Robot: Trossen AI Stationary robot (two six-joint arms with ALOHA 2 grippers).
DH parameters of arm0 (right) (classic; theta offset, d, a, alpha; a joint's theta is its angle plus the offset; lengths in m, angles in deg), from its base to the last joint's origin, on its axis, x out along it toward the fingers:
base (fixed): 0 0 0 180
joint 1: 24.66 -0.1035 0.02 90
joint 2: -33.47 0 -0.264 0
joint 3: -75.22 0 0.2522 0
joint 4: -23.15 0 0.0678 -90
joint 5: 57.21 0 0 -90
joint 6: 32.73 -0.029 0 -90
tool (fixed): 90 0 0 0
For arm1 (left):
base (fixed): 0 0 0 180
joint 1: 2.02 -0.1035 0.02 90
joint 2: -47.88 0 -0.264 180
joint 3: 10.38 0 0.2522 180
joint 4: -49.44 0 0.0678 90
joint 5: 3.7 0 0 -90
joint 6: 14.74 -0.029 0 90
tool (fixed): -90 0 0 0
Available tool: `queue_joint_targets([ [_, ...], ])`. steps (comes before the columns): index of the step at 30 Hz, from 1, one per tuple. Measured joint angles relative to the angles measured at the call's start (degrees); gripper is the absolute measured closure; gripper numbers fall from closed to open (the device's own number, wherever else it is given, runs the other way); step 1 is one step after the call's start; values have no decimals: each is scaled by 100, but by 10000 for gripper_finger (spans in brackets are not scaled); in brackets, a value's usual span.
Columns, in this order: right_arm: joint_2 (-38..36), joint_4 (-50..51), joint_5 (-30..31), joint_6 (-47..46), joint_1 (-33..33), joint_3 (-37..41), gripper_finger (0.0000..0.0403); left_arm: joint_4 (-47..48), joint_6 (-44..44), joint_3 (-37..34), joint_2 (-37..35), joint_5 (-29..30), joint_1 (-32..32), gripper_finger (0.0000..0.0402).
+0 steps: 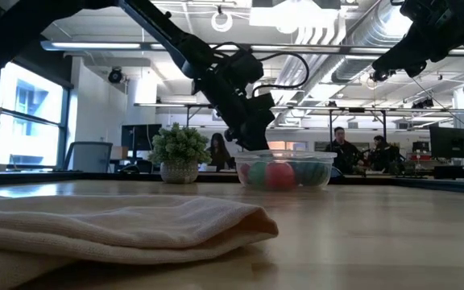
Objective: Pick and placing Produce into tupperware
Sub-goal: Put the blueberry into the transparent bin, then return to Home Position
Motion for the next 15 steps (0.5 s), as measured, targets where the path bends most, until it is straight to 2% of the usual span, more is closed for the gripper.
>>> queue_joint_targets([
  [9,0,0,0,0,0,0,402,-2,17,0,0,0,0,267],
  [15,0,0,0,0,-2,0,402,-3,108,0,-34,0,0,255],
])
